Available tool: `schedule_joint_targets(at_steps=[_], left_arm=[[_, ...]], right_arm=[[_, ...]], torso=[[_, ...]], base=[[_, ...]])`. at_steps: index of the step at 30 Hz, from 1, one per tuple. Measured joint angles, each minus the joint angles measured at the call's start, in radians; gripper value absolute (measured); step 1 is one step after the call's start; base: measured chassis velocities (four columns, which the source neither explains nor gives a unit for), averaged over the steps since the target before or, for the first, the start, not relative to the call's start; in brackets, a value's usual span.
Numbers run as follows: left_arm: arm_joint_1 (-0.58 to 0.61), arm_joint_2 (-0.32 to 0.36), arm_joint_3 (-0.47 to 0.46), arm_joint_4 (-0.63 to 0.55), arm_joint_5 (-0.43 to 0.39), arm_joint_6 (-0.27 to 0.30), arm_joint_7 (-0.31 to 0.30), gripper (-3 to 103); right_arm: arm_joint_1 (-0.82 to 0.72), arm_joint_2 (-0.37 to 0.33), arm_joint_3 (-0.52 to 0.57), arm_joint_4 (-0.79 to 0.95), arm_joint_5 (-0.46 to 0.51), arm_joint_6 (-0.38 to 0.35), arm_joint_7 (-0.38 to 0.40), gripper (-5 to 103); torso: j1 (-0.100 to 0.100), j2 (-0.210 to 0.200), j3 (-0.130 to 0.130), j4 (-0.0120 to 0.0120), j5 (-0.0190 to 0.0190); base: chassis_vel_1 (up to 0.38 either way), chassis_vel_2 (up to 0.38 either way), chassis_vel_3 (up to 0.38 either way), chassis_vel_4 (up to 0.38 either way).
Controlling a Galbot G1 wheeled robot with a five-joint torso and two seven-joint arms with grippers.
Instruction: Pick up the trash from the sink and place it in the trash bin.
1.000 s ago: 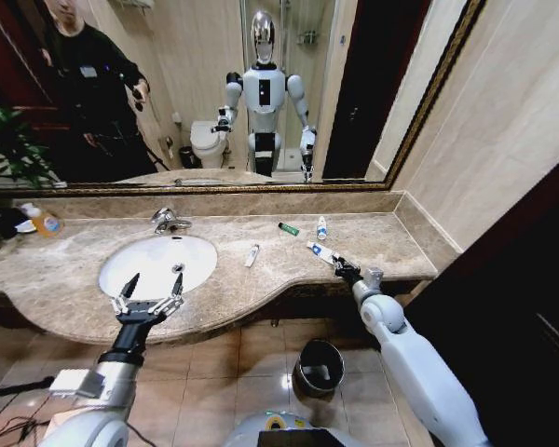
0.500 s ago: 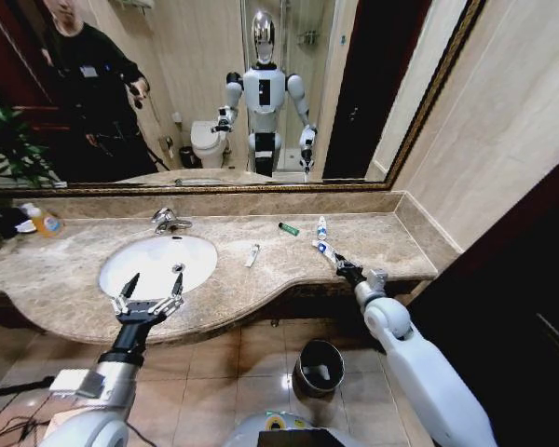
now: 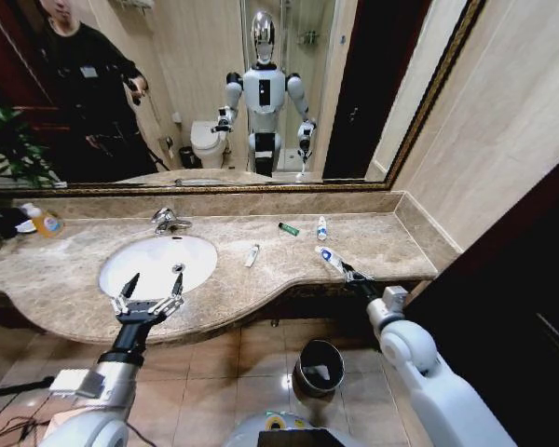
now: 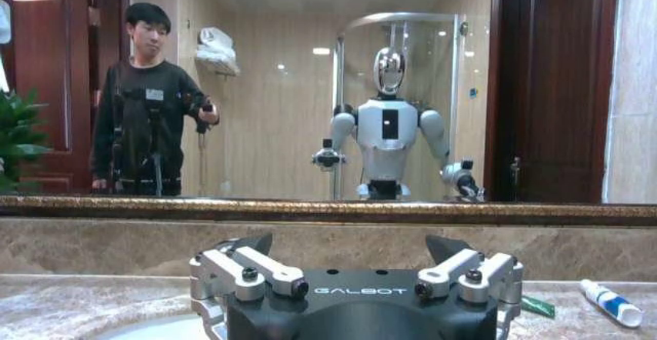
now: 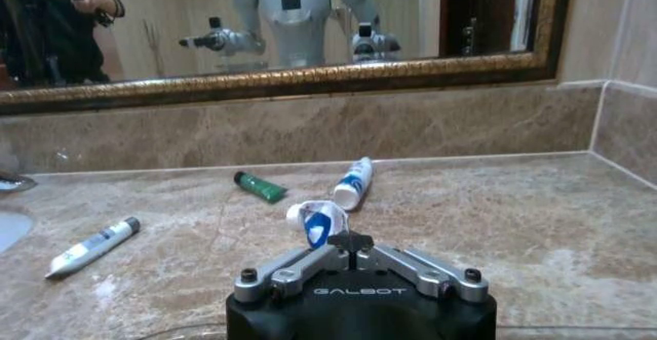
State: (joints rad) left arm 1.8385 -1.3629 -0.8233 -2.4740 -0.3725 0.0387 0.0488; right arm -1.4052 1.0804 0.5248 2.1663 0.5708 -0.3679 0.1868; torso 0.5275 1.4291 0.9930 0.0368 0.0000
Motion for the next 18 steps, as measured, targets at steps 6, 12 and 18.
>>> schedule_joint_targets(at_steps=[6,12,18], left_arm=[[0.000,0.000,0.000,0.000,0.000,0.000,0.000,100],[0.000,0.000,0.000,0.000,0.000,0.000,0.000,100],[0.000,0.000,0.000,0.000,0.000,0.000,0.000,100]], right_arm=[[-0.108,0.013,0.098,0.066,0.003,-0.025,-0.117,0],[-0.235,0.039,0.237,0.078,-0.005,-0.030,-0.361,0],[-0.293,0.071,0.293,-0.033,-0.075,0.054,-0.538,0]], torso=[[0.000,0.000,0.000,-0.0001,-0.0001],[0.000,0.000,0.000,-0.0001,-0.0001],[0.000,0.000,0.000,-0.0001,0.0001]], base=[[0.000,0.000,0.000,0.000],[0.000,0.000,0.000,0.000],[0.000,0.000,0.000,0.000]])
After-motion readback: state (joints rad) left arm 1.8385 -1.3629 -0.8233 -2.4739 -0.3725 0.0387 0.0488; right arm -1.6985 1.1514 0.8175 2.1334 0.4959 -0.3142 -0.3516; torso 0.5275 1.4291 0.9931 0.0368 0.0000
